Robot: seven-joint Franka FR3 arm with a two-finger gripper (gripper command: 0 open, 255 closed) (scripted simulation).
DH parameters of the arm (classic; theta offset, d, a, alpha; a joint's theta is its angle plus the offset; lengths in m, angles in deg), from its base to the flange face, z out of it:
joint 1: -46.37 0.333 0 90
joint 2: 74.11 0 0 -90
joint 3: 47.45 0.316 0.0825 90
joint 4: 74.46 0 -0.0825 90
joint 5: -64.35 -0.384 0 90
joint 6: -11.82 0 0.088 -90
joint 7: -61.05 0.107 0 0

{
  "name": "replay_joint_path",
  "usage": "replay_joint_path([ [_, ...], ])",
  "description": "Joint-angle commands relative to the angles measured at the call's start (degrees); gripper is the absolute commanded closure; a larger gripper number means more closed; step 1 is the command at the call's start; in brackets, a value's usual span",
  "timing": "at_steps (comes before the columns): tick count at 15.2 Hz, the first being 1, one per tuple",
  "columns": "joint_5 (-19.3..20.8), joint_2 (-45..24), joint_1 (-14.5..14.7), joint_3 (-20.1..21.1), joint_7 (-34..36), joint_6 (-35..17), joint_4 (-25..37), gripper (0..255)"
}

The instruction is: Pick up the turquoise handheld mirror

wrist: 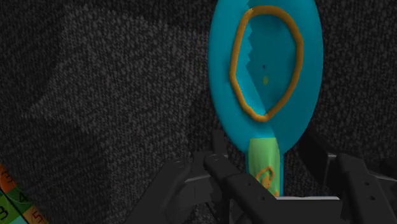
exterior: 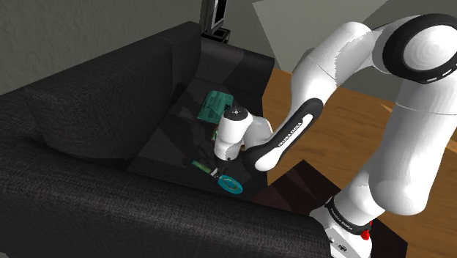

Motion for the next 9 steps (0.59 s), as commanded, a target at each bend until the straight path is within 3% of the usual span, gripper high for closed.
replay_joint_path([
  [1, -1.8, 1.8, -1.0, 1.3, -1.5, 1.2, -0.5, 255],
  [7, -7.6, 7.1, -3.2, 4.7, -6.0, 4.8, -1.5, 255],
  [9, -7.8, 7.2, -3.3, 4.7, -6.1, 4.9, -1.6, 255],
])
